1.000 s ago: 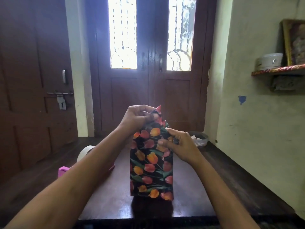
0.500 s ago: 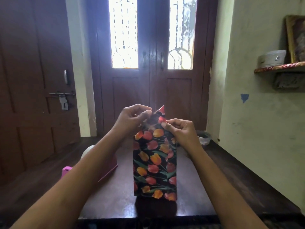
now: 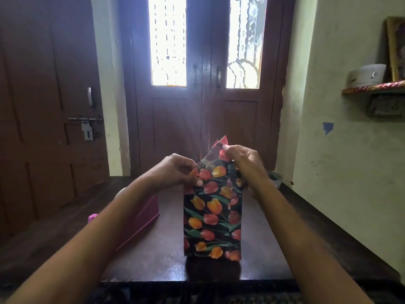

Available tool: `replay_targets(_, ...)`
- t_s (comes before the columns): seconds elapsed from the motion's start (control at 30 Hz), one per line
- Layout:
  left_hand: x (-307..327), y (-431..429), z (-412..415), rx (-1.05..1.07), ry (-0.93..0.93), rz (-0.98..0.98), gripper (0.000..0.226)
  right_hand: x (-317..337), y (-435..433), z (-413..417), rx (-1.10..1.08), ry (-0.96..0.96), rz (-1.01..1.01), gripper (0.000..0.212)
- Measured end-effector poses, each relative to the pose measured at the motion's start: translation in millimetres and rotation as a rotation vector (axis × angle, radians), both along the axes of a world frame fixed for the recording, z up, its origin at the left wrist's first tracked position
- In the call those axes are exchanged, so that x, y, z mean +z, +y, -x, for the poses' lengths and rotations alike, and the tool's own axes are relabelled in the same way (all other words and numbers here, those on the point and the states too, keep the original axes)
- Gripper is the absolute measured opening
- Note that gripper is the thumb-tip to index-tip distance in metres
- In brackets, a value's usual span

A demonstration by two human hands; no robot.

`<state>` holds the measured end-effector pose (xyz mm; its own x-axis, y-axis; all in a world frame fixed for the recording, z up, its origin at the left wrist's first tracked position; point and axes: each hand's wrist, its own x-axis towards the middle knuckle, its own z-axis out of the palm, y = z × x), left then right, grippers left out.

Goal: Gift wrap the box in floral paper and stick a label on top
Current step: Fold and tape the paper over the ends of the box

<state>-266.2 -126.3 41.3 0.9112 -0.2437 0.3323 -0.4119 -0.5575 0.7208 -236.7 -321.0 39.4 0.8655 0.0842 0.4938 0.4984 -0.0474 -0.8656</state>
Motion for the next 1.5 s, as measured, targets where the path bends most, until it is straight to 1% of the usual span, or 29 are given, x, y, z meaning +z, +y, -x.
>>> replay_targets(0.03,0,0,1,-0.001,0.0,-0.003,0.027,4,1,2,0.034,0.01,-0.012,0.018)
replay_targets(0.1,2,1,1,-0.001,0.005,-0.024,0.032,12,4,0,0.026,0.028,-0.051,0.023)
replay_targets(0.2,3,2,2,0.002,0.018,-0.035,0.034,22,9,-5,-0.061,0.034,-0.064,0.018)
replay_targets(0.3,4,4,3,-0.025,0.05,-0.034,0.044,25,10,-9,-0.101,-0.007,-0.038,0.015)
replay_targets(0.37,5,4,2,-0.042,0.068,-0.04,0.046,23,9,-12,-0.082,-0.009,-0.065,0.015)
replay_targets(0.47,10,3,1,-0.054,0.097,-0.077,0.042,15,9,-15,-0.049,0.012,-0.105,0.014)
replay_targets(0.57,18,0,4,-0.082,0.114,-0.119,0.048,10,7,-15,-0.004,0.006,-0.183,0.012)
replay_targets(0.6,20,-3,3,-0.07,0.092,-0.09,0.046,10,7,-15,0.004,-0.011,-0.2,0.013)
replay_targets(0.63,21,-8,3,-0.042,0.052,-0.037,0.038,11,7,-16,-0.001,-0.034,-0.206,0.013)
replay_targets(0.7,23,-19,-1,0.026,-0.02,0.102,0.027,11,9,-18,-0.037,-0.09,-0.189,0.016)
replay_targets(0.77,25,-30,-5,0.024,-0.013,0.218,0.031,9,10,-19,-0.061,-0.117,-0.173,0.018)
replay_targets(0.83,25,-40,-8,0.011,0.004,0.291,0.034,5,10,-19,-0.037,-0.102,-0.162,0.023)
replay_targets(0.93,28,-49,-11,0.011,0.01,0.359,0.037,4,6,-21,-0.032,-0.041,-0.144,0.041)
replay_targets(1.0,31,-51,-13,0.024,0.015,0.358,0.031,1,0,-20,-0.032,-0.01,-0.09,0.054)
replay_targets(1.03,33,-50,-14,0.039,0.018,0.369,0.027,-3,-5,-19,-0.004,-0.013,-0.029,0.06)
replay_targets(1.13,37,-45,-16,0.07,0.016,0.415,0.012,-22,-20,-10,0.117,-0.031,0.284,0.075)
replay_targets(1.17,37,-44,-17,0.069,0.021,0.421,0.01,-26,-22,-7,0.125,-0.034,0.387,0.077)
replay_targets(1.2,36,-43,-18,0.074,0.027,0.42,0.01,-29,-22,-6,0.114,-0.048,0.467,0.077)
replay_targets(1.27,35,-42,-21,0.116,0.036,0.408,0.012,-35,-19,-7,0.028,-0.143,0.586,0.083)
replay_targets(1.33,33,-42,-26,0.169,0.034,0.396,0.011,-41,-15,-8,-0.073,-0.266,0.653,0.096)
replay_targets(1.4,26,-43,-33,0.213,0.027,0.338,0.013,-48,-14,-9,-0.132,-0.358,0.661,0.106)
replay_targets(1.5,14,-42,-41,0.216,0.042,0.276,0.018,-57,-15,-8,-0.18,-0.427,0.652,0.108)
